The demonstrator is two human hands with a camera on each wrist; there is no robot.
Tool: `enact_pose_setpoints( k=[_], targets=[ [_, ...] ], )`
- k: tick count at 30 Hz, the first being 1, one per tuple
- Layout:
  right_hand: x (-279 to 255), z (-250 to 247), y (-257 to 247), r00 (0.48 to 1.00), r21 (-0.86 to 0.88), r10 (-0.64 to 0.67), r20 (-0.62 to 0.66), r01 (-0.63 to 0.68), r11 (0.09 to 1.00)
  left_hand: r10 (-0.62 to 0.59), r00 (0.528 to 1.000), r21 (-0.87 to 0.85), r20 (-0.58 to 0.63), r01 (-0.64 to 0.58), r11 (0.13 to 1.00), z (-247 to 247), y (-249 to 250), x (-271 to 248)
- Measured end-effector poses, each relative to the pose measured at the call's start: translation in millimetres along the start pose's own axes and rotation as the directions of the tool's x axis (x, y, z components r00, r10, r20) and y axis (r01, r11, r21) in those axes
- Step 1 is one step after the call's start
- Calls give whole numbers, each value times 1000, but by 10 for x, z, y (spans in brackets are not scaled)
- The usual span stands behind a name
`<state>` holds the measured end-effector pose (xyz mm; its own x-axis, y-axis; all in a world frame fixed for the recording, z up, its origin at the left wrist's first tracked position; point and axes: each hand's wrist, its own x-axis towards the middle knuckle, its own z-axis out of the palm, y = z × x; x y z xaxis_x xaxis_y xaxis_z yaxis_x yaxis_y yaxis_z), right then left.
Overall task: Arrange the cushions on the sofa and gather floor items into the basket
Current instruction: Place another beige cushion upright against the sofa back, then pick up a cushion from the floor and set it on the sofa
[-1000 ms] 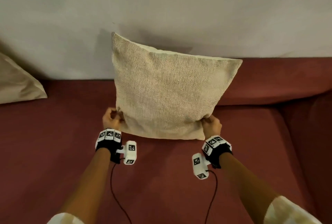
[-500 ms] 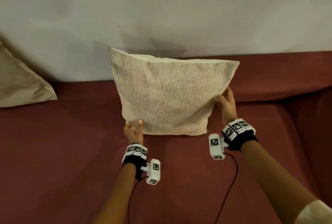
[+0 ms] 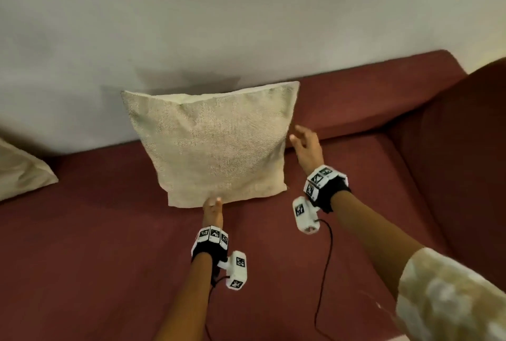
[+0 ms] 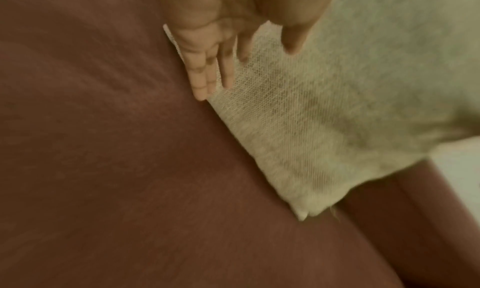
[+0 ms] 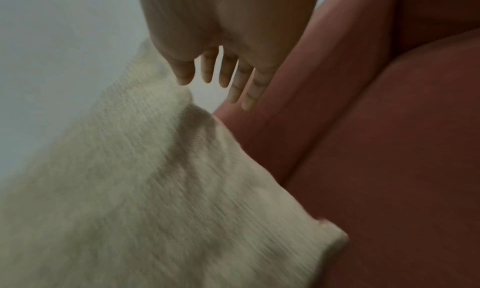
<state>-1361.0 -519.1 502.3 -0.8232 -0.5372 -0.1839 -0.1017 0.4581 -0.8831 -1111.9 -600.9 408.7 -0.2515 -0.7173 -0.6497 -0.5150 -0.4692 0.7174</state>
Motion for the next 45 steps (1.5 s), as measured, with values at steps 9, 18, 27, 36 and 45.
enact_pose_setpoints(
  k=[9, 18, 27, 36, 45],
  targets=[
    [-2595, -1387, 1749, 561, -603, 704, 436, -398, 691, -183, 797, 776, 576, -461, 431, 1187, -746, -1707],
    [-5199, -3153, 3098, 506, -223, 854, 122, -824, 521, -481, 515, 572, 710, -819, -32, 2945, -2074, -3810],
    [-6793, -4175, 4844, 388, 155, 921, -34, -909, 388, -637, 331, 335, 696, -934, -119, 4613, -3575, -5589],
    [-7388, -3596, 7862, 113, 621, 981, -159, -761, 188, -640, 344, 181, 687, -934, -307, 6257, -6198, -4774],
    [-7614, -2798, 9512, -322, 988, 944, -68, -151, 19, -424, 288, 197, 859, -949, -247, 6779, -7573, -3491]
  ],
)
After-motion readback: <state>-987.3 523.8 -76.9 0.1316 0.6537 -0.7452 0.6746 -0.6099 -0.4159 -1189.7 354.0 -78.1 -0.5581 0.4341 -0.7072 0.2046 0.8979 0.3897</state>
